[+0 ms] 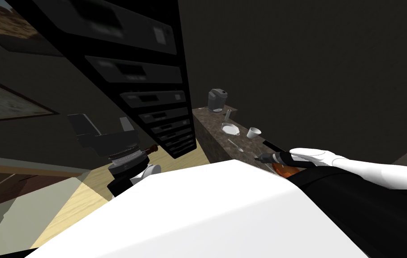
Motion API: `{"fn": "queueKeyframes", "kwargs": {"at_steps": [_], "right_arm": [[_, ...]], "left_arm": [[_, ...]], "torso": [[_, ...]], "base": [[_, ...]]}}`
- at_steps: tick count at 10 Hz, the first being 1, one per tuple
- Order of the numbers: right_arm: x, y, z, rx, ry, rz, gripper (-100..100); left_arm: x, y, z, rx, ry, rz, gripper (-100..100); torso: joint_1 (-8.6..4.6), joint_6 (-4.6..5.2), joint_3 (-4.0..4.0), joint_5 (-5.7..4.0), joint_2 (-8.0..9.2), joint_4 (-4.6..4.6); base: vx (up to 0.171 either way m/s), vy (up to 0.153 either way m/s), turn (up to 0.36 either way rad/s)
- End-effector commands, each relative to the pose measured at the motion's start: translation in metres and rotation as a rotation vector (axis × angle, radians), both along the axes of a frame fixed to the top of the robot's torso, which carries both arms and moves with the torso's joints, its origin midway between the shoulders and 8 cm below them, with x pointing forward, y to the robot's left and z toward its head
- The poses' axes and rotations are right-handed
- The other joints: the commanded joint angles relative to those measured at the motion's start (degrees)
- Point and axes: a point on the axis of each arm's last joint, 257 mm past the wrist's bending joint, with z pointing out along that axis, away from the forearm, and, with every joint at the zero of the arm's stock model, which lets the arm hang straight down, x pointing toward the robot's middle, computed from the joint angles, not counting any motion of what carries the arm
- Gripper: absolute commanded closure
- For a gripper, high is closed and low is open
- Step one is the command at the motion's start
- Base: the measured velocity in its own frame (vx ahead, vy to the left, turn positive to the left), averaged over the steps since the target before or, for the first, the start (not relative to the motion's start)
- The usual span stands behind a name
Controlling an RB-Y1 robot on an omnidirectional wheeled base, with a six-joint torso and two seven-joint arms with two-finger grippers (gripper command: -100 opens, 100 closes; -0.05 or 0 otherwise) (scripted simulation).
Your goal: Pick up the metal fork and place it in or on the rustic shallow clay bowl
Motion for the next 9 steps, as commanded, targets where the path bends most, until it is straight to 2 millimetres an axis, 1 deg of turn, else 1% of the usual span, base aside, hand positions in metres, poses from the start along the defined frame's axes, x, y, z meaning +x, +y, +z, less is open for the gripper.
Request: {"fn": "queueKeyframes", "kwargs": {"at_steps": [1, 4, 5, 6, 7, 8, 9], "right_arm": [[0.0, 0.0, 0.0, 0.0, 0.0, 0.0, 100], [0.0, 0.0, 0.0, 0.0, 0.0, 0.001, 100], [0.0, 0.0, 0.0, 0.0, 0.0, 0.001, 0], [0.008, 0.0, 0.011, -0.001, 0.0, 0.01, 100], [0.013, 0.0, 0.018, -0.001, 0.0, 0.018, 100], [0.011, 0.0, 0.013, -0.003, -0.002, 0.015, 100], [0.011, 0.0, 0.014, -0.001, -0.001, 0.015, 0]], "left_arm": [[0.0, 0.0, 0.0, 0.0, 0.0, 0.0, 0], [0.0, 0.0, 0.0, 0.0, 0.0, 0.0, 0], [0.0, 0.0, 0.0, 0.0, 0.0, 0.0, 0], [0.0, 0.0, 0.0, 0.0, 0.0, 0.0, 0], [0.0, 0.0, 0.0, 0.0, 0.0, 0.0, 0], [0.0, 0.0, 0.0, 0.0, 0.0, 0.0, 0], [0.0, 0.0, 0.0, 0.0, 0.0, 0.0, 0]], "torso": [[0.0, 0.0, 0.0, 0.0, 0.0, 0.0], [-0.03, 0.01, -0.01, -0.04, -0.01, -0.01], [-0.03, 0.01, -0.01, -0.04, -0.01, -0.01], [-0.03, 0.01, -0.01, -0.04, -0.01, -0.01], [0.04, 0.04, 0.02, 0.01, 0.05, 0.01], [0.04, 0.07, 0.07, 0.02, 0.13, 0.03], [0.01, 0.04, 0.06, -0.02, 0.1, 0.02]], "base": [[0.0, 0.0, 0.0], [0.0, 0.0, 0.0], [0.0, 0.0, 0.0], [-0.016, 0.011, -0.087], [-0.038, 0.009, -0.122], [-0.018, 0.002, -0.023], [0.0, 0.0, 0.0]]}}
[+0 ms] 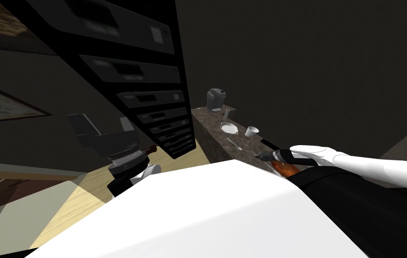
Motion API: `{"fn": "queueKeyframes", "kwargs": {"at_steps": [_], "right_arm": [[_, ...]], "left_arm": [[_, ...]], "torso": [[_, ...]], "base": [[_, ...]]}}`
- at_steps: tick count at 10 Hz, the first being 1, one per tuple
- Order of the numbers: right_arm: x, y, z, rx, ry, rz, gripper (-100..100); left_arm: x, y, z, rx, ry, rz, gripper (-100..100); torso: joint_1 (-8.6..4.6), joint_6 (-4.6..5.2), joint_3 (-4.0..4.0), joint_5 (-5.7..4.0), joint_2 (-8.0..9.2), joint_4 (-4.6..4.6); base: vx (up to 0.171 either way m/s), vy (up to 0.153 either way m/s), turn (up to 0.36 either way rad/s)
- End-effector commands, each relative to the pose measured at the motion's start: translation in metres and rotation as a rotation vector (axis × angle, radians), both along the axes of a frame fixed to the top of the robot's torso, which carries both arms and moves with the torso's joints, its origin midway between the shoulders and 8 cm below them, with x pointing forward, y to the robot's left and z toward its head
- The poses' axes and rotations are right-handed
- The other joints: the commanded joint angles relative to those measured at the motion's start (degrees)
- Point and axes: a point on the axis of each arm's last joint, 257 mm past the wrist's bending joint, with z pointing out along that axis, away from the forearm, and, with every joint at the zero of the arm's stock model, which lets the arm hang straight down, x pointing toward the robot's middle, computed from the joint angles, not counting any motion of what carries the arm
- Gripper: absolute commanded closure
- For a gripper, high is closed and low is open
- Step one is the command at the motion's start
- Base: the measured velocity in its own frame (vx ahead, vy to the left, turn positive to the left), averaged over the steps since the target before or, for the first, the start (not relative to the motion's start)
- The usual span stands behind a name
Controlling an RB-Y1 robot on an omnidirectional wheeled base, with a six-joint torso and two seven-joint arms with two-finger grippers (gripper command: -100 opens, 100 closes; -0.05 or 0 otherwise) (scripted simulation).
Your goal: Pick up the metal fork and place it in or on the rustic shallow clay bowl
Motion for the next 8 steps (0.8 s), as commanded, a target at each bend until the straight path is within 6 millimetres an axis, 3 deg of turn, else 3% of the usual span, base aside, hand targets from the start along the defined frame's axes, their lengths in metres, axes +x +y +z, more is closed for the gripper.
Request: {"fn": "queueKeyframes", "kwargs": {"at_steps": [1, 8], "right_arm": [[0.017, -0.005, 0.017, -0.006, -0.014, 0.015, 100], [0.047, -0.011, 0.069, 0.009, 0.0, 0.047, 100]], "left_arm": [[0.0, 0.0, 0.0, 0.0, 0.0, 0.0, 0], [0.0, 0.0, 0.0, 0.0, 0.0, 0.0, 0]], "torso": [[0.0, 0.0, 0.0, 0.0, 0.0, 0.0], [0.33, -0.05, 0.04, 0.13, 0.05, 0.03]], "base": [[-0.007, 0.032, -0.055], [-0.017, 0.057, -0.048]]}}
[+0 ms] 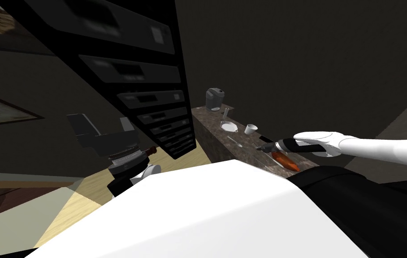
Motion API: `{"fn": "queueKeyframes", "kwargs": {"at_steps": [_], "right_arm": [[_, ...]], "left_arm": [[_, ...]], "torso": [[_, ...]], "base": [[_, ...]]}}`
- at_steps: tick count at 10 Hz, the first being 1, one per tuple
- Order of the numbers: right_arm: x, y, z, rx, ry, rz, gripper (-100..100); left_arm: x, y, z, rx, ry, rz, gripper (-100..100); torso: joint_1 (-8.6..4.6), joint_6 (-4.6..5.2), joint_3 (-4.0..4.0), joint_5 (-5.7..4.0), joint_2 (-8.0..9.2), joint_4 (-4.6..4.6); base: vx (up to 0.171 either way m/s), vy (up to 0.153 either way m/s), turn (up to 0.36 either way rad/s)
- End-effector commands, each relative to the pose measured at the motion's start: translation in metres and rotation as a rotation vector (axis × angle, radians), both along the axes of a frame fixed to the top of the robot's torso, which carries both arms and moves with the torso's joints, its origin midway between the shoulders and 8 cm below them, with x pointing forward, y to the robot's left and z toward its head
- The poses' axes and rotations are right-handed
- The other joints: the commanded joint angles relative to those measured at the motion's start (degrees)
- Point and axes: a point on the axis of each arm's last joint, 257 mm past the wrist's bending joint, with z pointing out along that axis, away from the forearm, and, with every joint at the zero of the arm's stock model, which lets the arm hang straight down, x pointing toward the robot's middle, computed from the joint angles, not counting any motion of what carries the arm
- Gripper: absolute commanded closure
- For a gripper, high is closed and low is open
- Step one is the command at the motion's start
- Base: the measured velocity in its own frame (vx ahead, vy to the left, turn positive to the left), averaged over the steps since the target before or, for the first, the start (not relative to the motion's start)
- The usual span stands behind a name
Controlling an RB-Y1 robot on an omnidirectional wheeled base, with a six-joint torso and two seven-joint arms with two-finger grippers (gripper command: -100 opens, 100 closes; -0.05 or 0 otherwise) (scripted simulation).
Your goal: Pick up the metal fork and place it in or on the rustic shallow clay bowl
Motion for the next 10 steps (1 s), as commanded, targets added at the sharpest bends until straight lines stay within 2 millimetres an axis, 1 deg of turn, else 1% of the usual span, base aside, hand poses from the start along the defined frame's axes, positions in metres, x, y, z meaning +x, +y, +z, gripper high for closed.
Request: {"fn": "queueKeyframes", "kwargs": {"at_steps": [1, 2, 7, 8, 10], "right_arm": [[0.002, -0.003, 0.008, 0.004, 0.009, 0.001, 100], [0.005, -0.004, 0.018, 0.005, 0.019, 0.0, 100], [0.011, -0.007, 0.047, 0.001, 0.058, -0.009, 100], [0.01, -0.008, 0.053, -0.001, 0.074, -0.015, 100], [0.006, -0.009, 0.057, -0.005, 0.097, -0.024, 100]], "left_arm": [[0.0, 0.0, 0.0, 0.0, 0.0, 0.0, 0], [0.0, 0.0, 0.0, 0.0, 0.0, 0.0, 0], [0.0, 0.0, 0.0, 0.0, 0.0, 0.0, 0], [0.0, 0.0, 0.0, 0.0, 0.0, 0.0, 0], [0.0, 0.0, 0.0, 0.0, 0.0, 0.0, 0]], "torso": [[0.0, 0.0, 0.0, 0.0, 0.0, 0.0], [-0.08, 0.01, -0.01, -0.02, -0.02, 0.0], [-0.31, 0.03, 0.05, -0.05, 0.08, 0.02], [-0.34, 0.04, 0.07, -0.05, 0.12, 0.03], [-0.44, 0.06, 0.09, -0.1, 0.16, 0.03]], "base": [[-0.018, 0.033, -0.024], [-0.029, 0.017, -0.033], [-0.044, -0.015, -0.001], [-0.064, -0.043, 0.024], [-0.054, -0.046, 0.02]]}}
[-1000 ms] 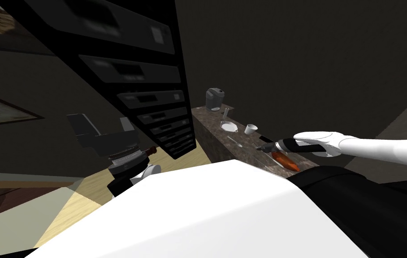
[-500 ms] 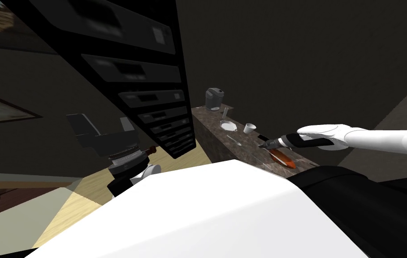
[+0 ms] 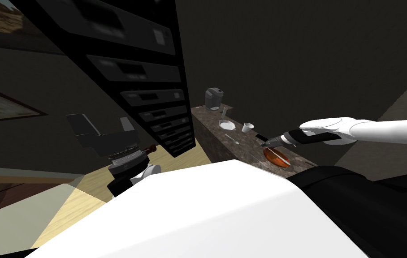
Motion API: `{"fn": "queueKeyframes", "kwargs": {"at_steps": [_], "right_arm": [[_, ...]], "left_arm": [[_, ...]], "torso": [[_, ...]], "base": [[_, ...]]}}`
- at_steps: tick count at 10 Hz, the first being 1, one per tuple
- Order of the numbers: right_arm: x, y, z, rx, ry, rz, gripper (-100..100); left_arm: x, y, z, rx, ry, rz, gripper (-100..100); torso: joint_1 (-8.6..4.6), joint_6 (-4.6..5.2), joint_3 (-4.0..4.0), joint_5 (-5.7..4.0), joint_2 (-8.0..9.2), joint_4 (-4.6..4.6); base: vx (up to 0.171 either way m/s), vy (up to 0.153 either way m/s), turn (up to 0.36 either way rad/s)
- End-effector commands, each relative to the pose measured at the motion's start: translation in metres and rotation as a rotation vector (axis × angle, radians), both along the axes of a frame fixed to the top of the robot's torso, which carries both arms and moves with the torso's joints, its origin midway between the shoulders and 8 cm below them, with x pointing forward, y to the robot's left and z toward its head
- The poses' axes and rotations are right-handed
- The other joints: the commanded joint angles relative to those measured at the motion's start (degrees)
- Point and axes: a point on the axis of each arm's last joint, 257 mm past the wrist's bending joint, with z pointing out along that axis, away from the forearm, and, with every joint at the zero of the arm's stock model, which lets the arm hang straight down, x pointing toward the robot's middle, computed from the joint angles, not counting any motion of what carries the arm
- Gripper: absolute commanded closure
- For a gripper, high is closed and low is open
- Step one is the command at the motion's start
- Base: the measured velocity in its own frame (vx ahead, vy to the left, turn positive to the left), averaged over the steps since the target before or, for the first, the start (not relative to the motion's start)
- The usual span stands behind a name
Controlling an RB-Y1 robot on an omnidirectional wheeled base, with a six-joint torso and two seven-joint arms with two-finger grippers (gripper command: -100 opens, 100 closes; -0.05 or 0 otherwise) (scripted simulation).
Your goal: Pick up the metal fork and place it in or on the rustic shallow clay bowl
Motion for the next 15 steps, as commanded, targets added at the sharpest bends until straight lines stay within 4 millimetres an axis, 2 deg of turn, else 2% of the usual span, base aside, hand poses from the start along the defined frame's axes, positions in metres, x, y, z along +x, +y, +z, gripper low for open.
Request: {"fn": "queueKeyframes", "kwargs": {"at_steps": [1, 9, 10, 11, 15], "right_arm": [[-0.008, -0.003, 0.005, -0.007, 0.037, -0.019, 100], [-0.061, -0.031, 0.013, -0.07, 0.22, -0.15, 100], [-0.057, -0.03, 0.013, -0.063, 0.205, -0.137, 100], [-0.058, -0.031, 0.013, -0.064, 0.209, -0.141, -100], [-0.058, -0.031, 0.013, -0.065, 0.208, -0.141, -100]], "left_arm": [[0.0, 0.0, 0.0, 0.0, 0.0, 0.0, 0], [0.0, 0.0, 0.0, 0.0, 0.0, 0.0, 0], [0.0, 0.0, 0.0, 0.0, 0.0, 0.0, 0], [0.0, 0.0, 0.0, 0.0, 0.0, 0.0, 0], [0.0, 0.0, 0.0, 0.0, 0.0, 0.0, 0]], "torso": [[0.0, 0.0, 0.0, 0.0, 0.0, 0.0], [-0.15, 0.09, -0.06, -0.01, -0.1, -0.03], [-0.13, 0.11, -0.08, 0.01, -0.12, -0.04], [0.05, 0.05, -0.11, 0.02, -0.19, -0.05], [0.25, 0.04, -0.17, 0.09, -0.28, -0.07]], "base": [[-0.053, -0.058, 0.029], [-0.039, -0.075, 0.039], [-0.011, -0.026, 0.016], [0.0, 0.0, 0.0], [0.0, 0.0, 0.0]]}}
